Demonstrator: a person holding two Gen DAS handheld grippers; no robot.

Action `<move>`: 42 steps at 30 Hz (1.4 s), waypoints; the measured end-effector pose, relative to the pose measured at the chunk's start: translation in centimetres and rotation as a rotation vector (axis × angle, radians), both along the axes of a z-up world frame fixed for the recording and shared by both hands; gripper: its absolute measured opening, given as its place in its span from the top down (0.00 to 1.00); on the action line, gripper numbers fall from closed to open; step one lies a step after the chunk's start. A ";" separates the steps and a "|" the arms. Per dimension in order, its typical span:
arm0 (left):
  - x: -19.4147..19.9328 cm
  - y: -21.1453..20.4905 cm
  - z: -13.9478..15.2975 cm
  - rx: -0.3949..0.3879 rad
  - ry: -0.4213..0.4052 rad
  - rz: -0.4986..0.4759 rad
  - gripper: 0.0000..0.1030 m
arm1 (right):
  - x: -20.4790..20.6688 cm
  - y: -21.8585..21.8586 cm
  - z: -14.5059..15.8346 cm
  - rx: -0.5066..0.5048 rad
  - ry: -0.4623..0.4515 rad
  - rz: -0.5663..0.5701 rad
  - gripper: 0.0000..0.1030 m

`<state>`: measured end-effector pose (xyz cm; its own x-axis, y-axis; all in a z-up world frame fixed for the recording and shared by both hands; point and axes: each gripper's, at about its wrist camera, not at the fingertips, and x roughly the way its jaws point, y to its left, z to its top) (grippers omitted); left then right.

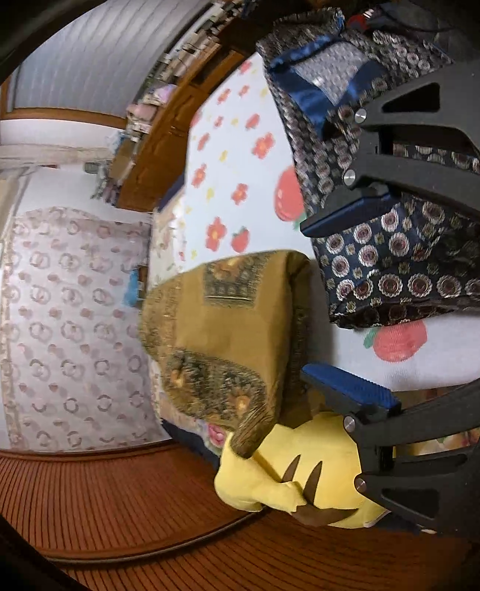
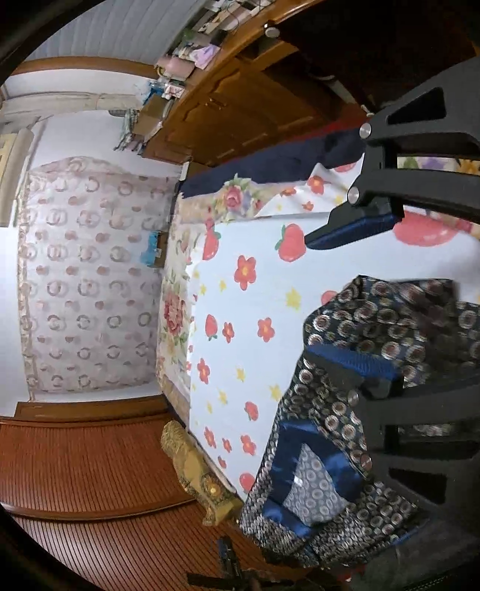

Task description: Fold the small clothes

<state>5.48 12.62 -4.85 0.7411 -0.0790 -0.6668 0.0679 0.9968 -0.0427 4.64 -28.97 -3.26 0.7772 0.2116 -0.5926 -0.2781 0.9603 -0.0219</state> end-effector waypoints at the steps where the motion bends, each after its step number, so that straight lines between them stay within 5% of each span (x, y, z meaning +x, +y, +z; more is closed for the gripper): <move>1: 0.3 -0.1 -0.6 0.006 0.018 -0.001 0.31 | 1.6 0.3 -1.0 -0.007 0.023 0.009 0.45; 20: 1.3 0.4 -5.2 0.002 0.181 -0.014 0.41 | 7.5 2.2 -5.4 -0.013 0.231 0.066 0.45; 26: 1.5 -0.2 -4.9 0.001 0.186 -0.043 0.63 | 7.9 2.8 -5.9 -0.030 0.251 0.104 0.45; 30: 1.3 -0.7 -4.5 0.006 0.184 -0.071 0.92 | 7.5 3.5 -5.8 -0.018 0.270 0.179 0.83; 36: -1.3 -1.0 -0.7 -0.061 0.050 -0.077 0.95 | 5.1 3.2 -4.2 0.012 0.173 0.176 0.93; 42: -3.9 -1.6 6.3 -0.094 -0.116 -0.090 0.95 | 0.1 1.8 3.5 0.060 -0.056 0.141 0.94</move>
<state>1.57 11.00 1.43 0.7996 -0.2062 -0.5640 0.1664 0.9785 -0.1220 4.76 -27.21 0.22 0.7688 0.3545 -0.5322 -0.4100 0.9120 0.0153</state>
